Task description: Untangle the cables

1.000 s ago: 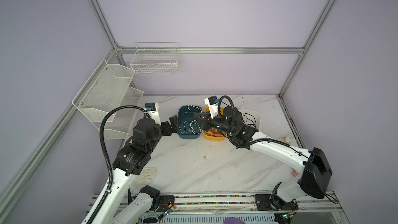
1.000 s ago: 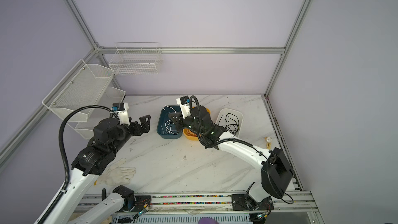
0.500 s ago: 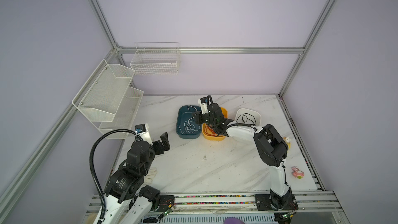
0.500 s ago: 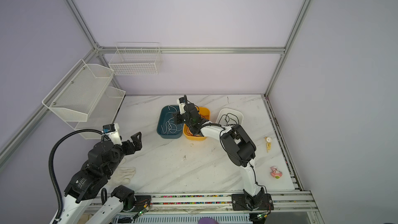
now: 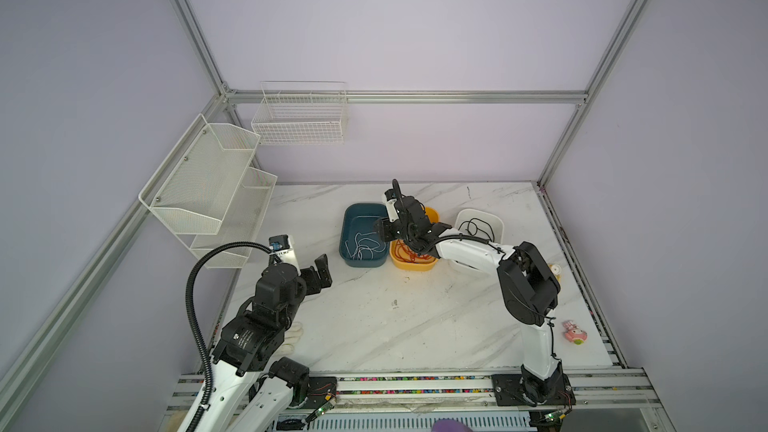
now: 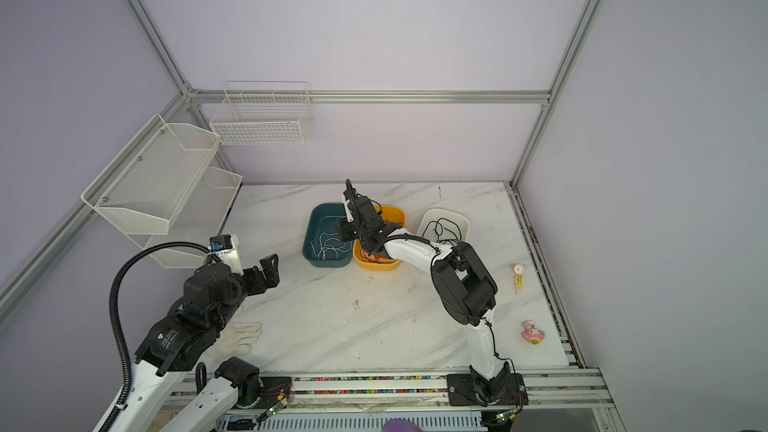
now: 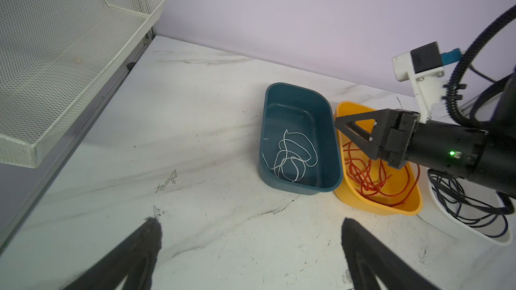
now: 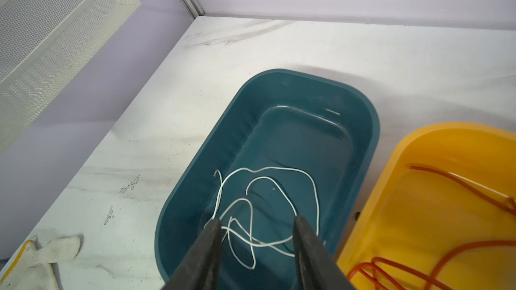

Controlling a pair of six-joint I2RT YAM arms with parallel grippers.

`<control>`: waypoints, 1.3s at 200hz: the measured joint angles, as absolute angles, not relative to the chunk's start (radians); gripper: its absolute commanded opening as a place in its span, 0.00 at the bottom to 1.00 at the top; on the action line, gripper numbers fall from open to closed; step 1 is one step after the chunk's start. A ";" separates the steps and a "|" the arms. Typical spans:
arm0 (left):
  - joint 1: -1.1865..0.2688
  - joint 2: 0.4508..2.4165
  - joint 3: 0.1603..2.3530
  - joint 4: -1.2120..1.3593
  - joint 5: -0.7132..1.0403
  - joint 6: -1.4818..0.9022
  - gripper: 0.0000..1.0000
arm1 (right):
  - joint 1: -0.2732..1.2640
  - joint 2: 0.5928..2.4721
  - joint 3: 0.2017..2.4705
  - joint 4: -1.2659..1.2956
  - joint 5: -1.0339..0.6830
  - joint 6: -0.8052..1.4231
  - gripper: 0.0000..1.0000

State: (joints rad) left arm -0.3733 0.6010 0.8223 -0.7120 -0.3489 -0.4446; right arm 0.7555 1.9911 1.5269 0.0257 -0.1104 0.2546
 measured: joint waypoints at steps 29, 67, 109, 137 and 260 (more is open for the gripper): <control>-0.373 0.643 0.822 -0.704 -0.364 -0.445 1.00 | 0.756 1.818 1.443 0.001 -0.070 0.223 0.63; -0.363 0.729 0.819 -0.672 -0.442 -0.447 1.00 | 0.755 1.464 1.217 0.020 0.088 0.160 0.95; -0.342 0.749 0.591 -0.381 -0.546 -0.427 1.00 | 0.703 1.100 0.868 0.105 0.348 0.112 0.98; -0.279 0.767 0.357 -0.060 -0.562 -0.291 1.00 | 0.641 0.949 0.663 0.197 0.467 0.092 0.98; -0.027 1.503 0.336 0.746 -0.421 -0.107 1.00 | 0.299 1.145 0.335 0.765 0.580 0.100 0.98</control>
State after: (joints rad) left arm -0.0265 1.5032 0.3355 0.7456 -0.4210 -0.1070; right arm 0.2993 1.1454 0.3347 0.7650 0.5804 0.1001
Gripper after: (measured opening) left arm 0.999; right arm 0.976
